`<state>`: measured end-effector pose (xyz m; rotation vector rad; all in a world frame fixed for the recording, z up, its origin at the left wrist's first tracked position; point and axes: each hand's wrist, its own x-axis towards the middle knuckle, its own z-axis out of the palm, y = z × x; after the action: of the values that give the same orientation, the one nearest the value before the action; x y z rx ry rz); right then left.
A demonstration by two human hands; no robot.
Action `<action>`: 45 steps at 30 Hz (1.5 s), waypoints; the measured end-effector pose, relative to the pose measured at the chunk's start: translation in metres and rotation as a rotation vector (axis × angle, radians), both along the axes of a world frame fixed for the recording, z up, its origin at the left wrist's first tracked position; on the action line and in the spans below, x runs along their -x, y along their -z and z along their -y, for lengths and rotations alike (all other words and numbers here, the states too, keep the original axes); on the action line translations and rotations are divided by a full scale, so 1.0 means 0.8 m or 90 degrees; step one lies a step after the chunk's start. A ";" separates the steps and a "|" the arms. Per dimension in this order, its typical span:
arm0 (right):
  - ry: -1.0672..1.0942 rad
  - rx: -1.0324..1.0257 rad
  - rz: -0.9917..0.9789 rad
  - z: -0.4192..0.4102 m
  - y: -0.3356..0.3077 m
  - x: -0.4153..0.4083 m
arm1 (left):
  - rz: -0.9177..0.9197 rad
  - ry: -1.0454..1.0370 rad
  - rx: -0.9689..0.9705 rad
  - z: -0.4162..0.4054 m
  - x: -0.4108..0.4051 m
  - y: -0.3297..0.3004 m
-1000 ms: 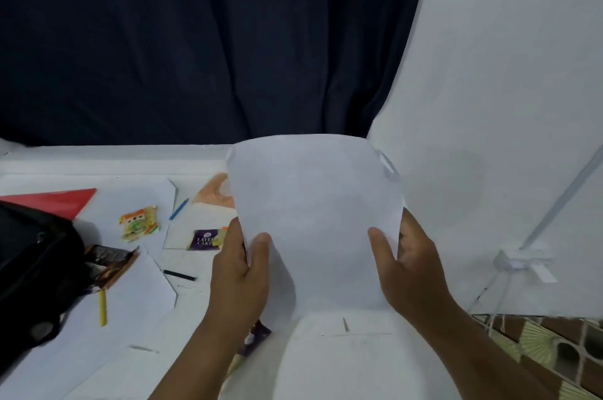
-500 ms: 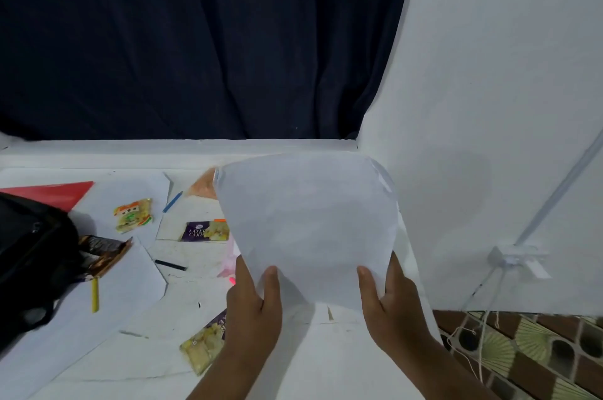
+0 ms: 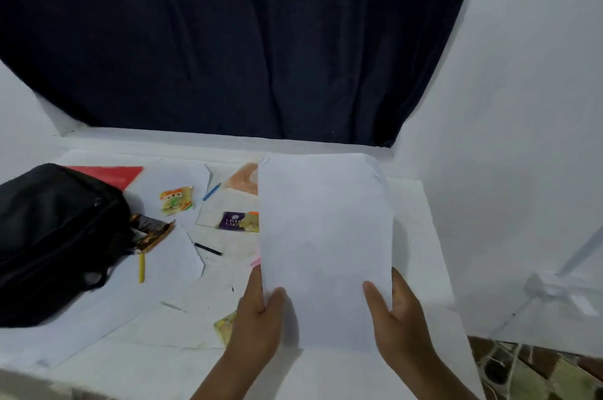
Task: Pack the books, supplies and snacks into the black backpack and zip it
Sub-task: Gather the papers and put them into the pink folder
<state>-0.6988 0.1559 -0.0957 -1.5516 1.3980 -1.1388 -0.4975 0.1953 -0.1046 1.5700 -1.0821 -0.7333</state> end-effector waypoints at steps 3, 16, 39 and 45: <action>-0.036 -0.028 0.019 0.001 0.010 -0.033 | -0.002 -0.024 -0.033 -0.020 -0.031 0.004; -0.022 -0.157 0.043 -0.004 0.034 -0.176 | 0.122 -0.110 -0.085 -0.065 -0.226 0.019; 0.257 -0.113 0.087 -0.053 0.037 -0.286 | 0.400 0.039 -0.058 -0.023 -0.398 0.029; 0.315 -0.115 0.055 -0.065 0.042 -0.287 | 0.280 0.034 -0.031 0.006 -0.398 -0.012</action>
<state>-0.4691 0.2076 -0.1295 -1.0439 1.8276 -1.3002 -0.1788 0.1909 -0.0953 1.7986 -1.4370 -0.4594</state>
